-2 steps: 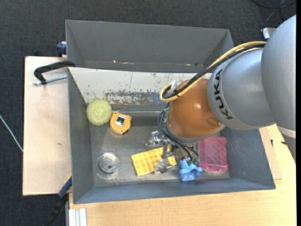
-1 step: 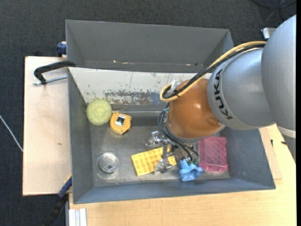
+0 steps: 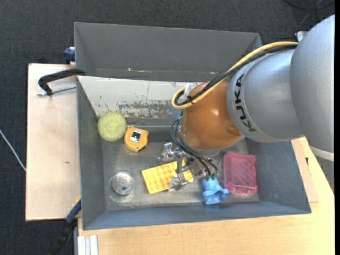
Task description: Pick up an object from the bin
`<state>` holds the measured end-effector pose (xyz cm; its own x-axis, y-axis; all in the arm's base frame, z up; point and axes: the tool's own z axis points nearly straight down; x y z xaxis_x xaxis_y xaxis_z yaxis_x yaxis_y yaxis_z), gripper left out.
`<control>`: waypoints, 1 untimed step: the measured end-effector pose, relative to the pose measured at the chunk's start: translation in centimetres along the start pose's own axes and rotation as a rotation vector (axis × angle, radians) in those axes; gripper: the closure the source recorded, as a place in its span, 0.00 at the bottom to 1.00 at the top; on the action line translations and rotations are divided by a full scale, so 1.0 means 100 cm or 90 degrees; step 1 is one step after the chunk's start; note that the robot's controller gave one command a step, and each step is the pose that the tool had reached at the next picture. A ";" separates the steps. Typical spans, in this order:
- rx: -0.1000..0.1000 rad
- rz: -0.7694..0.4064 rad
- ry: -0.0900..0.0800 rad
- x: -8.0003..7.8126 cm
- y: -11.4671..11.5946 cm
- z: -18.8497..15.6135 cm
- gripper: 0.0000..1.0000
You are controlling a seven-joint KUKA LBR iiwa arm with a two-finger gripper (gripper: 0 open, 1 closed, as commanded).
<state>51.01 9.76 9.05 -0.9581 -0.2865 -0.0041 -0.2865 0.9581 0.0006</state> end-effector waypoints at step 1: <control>0.000 -0.060 0.000 -0.012 -0.020 -0.121 1.00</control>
Offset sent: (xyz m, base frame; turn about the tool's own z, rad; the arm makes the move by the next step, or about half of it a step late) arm 0.0000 0.0000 0.0000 0.0000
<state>52.68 8.19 21.19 -0.9271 -0.3747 -0.0048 -0.3747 0.9271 0.0001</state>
